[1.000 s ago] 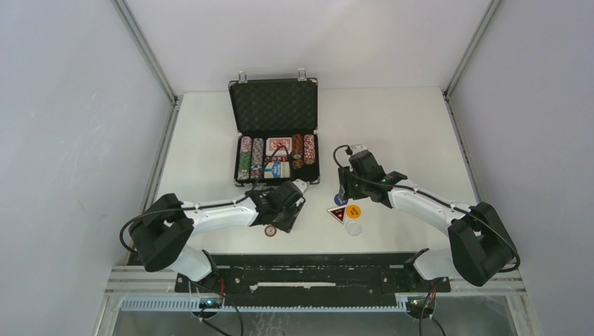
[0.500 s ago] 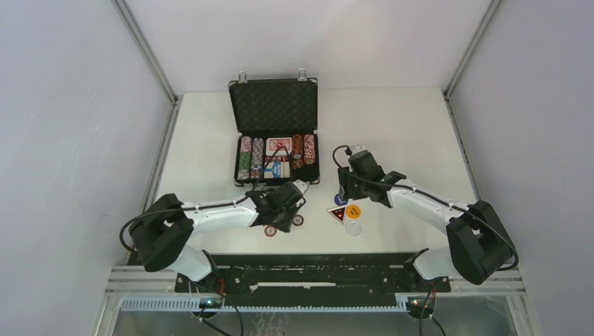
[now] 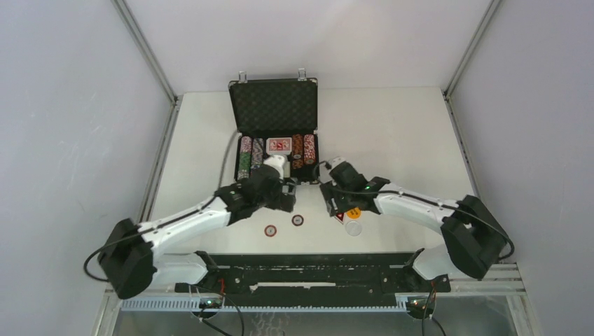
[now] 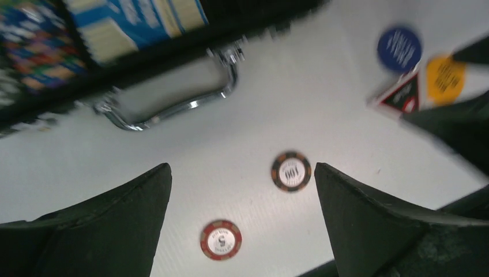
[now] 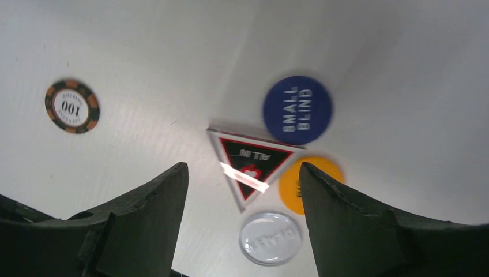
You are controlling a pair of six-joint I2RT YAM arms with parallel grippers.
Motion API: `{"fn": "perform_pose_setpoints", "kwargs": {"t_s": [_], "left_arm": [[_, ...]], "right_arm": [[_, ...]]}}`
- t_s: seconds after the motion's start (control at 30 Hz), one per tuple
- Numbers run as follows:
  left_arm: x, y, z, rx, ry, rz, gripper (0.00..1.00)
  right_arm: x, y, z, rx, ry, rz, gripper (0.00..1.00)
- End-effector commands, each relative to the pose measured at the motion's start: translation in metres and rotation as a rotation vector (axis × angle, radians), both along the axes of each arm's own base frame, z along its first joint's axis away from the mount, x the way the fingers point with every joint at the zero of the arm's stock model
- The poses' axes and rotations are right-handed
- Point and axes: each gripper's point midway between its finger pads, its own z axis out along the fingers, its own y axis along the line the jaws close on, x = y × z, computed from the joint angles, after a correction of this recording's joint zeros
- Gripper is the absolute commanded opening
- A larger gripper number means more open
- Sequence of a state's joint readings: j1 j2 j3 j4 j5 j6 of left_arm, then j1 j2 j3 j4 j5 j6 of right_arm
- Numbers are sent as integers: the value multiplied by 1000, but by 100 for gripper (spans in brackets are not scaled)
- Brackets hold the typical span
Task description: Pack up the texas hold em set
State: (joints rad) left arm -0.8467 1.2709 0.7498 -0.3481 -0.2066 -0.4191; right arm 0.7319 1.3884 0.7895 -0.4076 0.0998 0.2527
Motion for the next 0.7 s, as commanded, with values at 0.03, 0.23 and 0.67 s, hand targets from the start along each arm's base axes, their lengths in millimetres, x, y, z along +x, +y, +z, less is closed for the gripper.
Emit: {"fn": "perform_pose_setpoints", "kwargs": {"t_s": [0.03,0.23,0.67], "left_arm": [[42,23,51,-251,-183,195,98],[43,47,56,-272,-235,264,98],[44,42,46,-286,-215,247,98]], "right_arm": [[-7,29,-13,-95,-30,127,80],[-4,30,-22,-132,-14,99,81],[16,13,-3,-80,-47,42,82]]}}
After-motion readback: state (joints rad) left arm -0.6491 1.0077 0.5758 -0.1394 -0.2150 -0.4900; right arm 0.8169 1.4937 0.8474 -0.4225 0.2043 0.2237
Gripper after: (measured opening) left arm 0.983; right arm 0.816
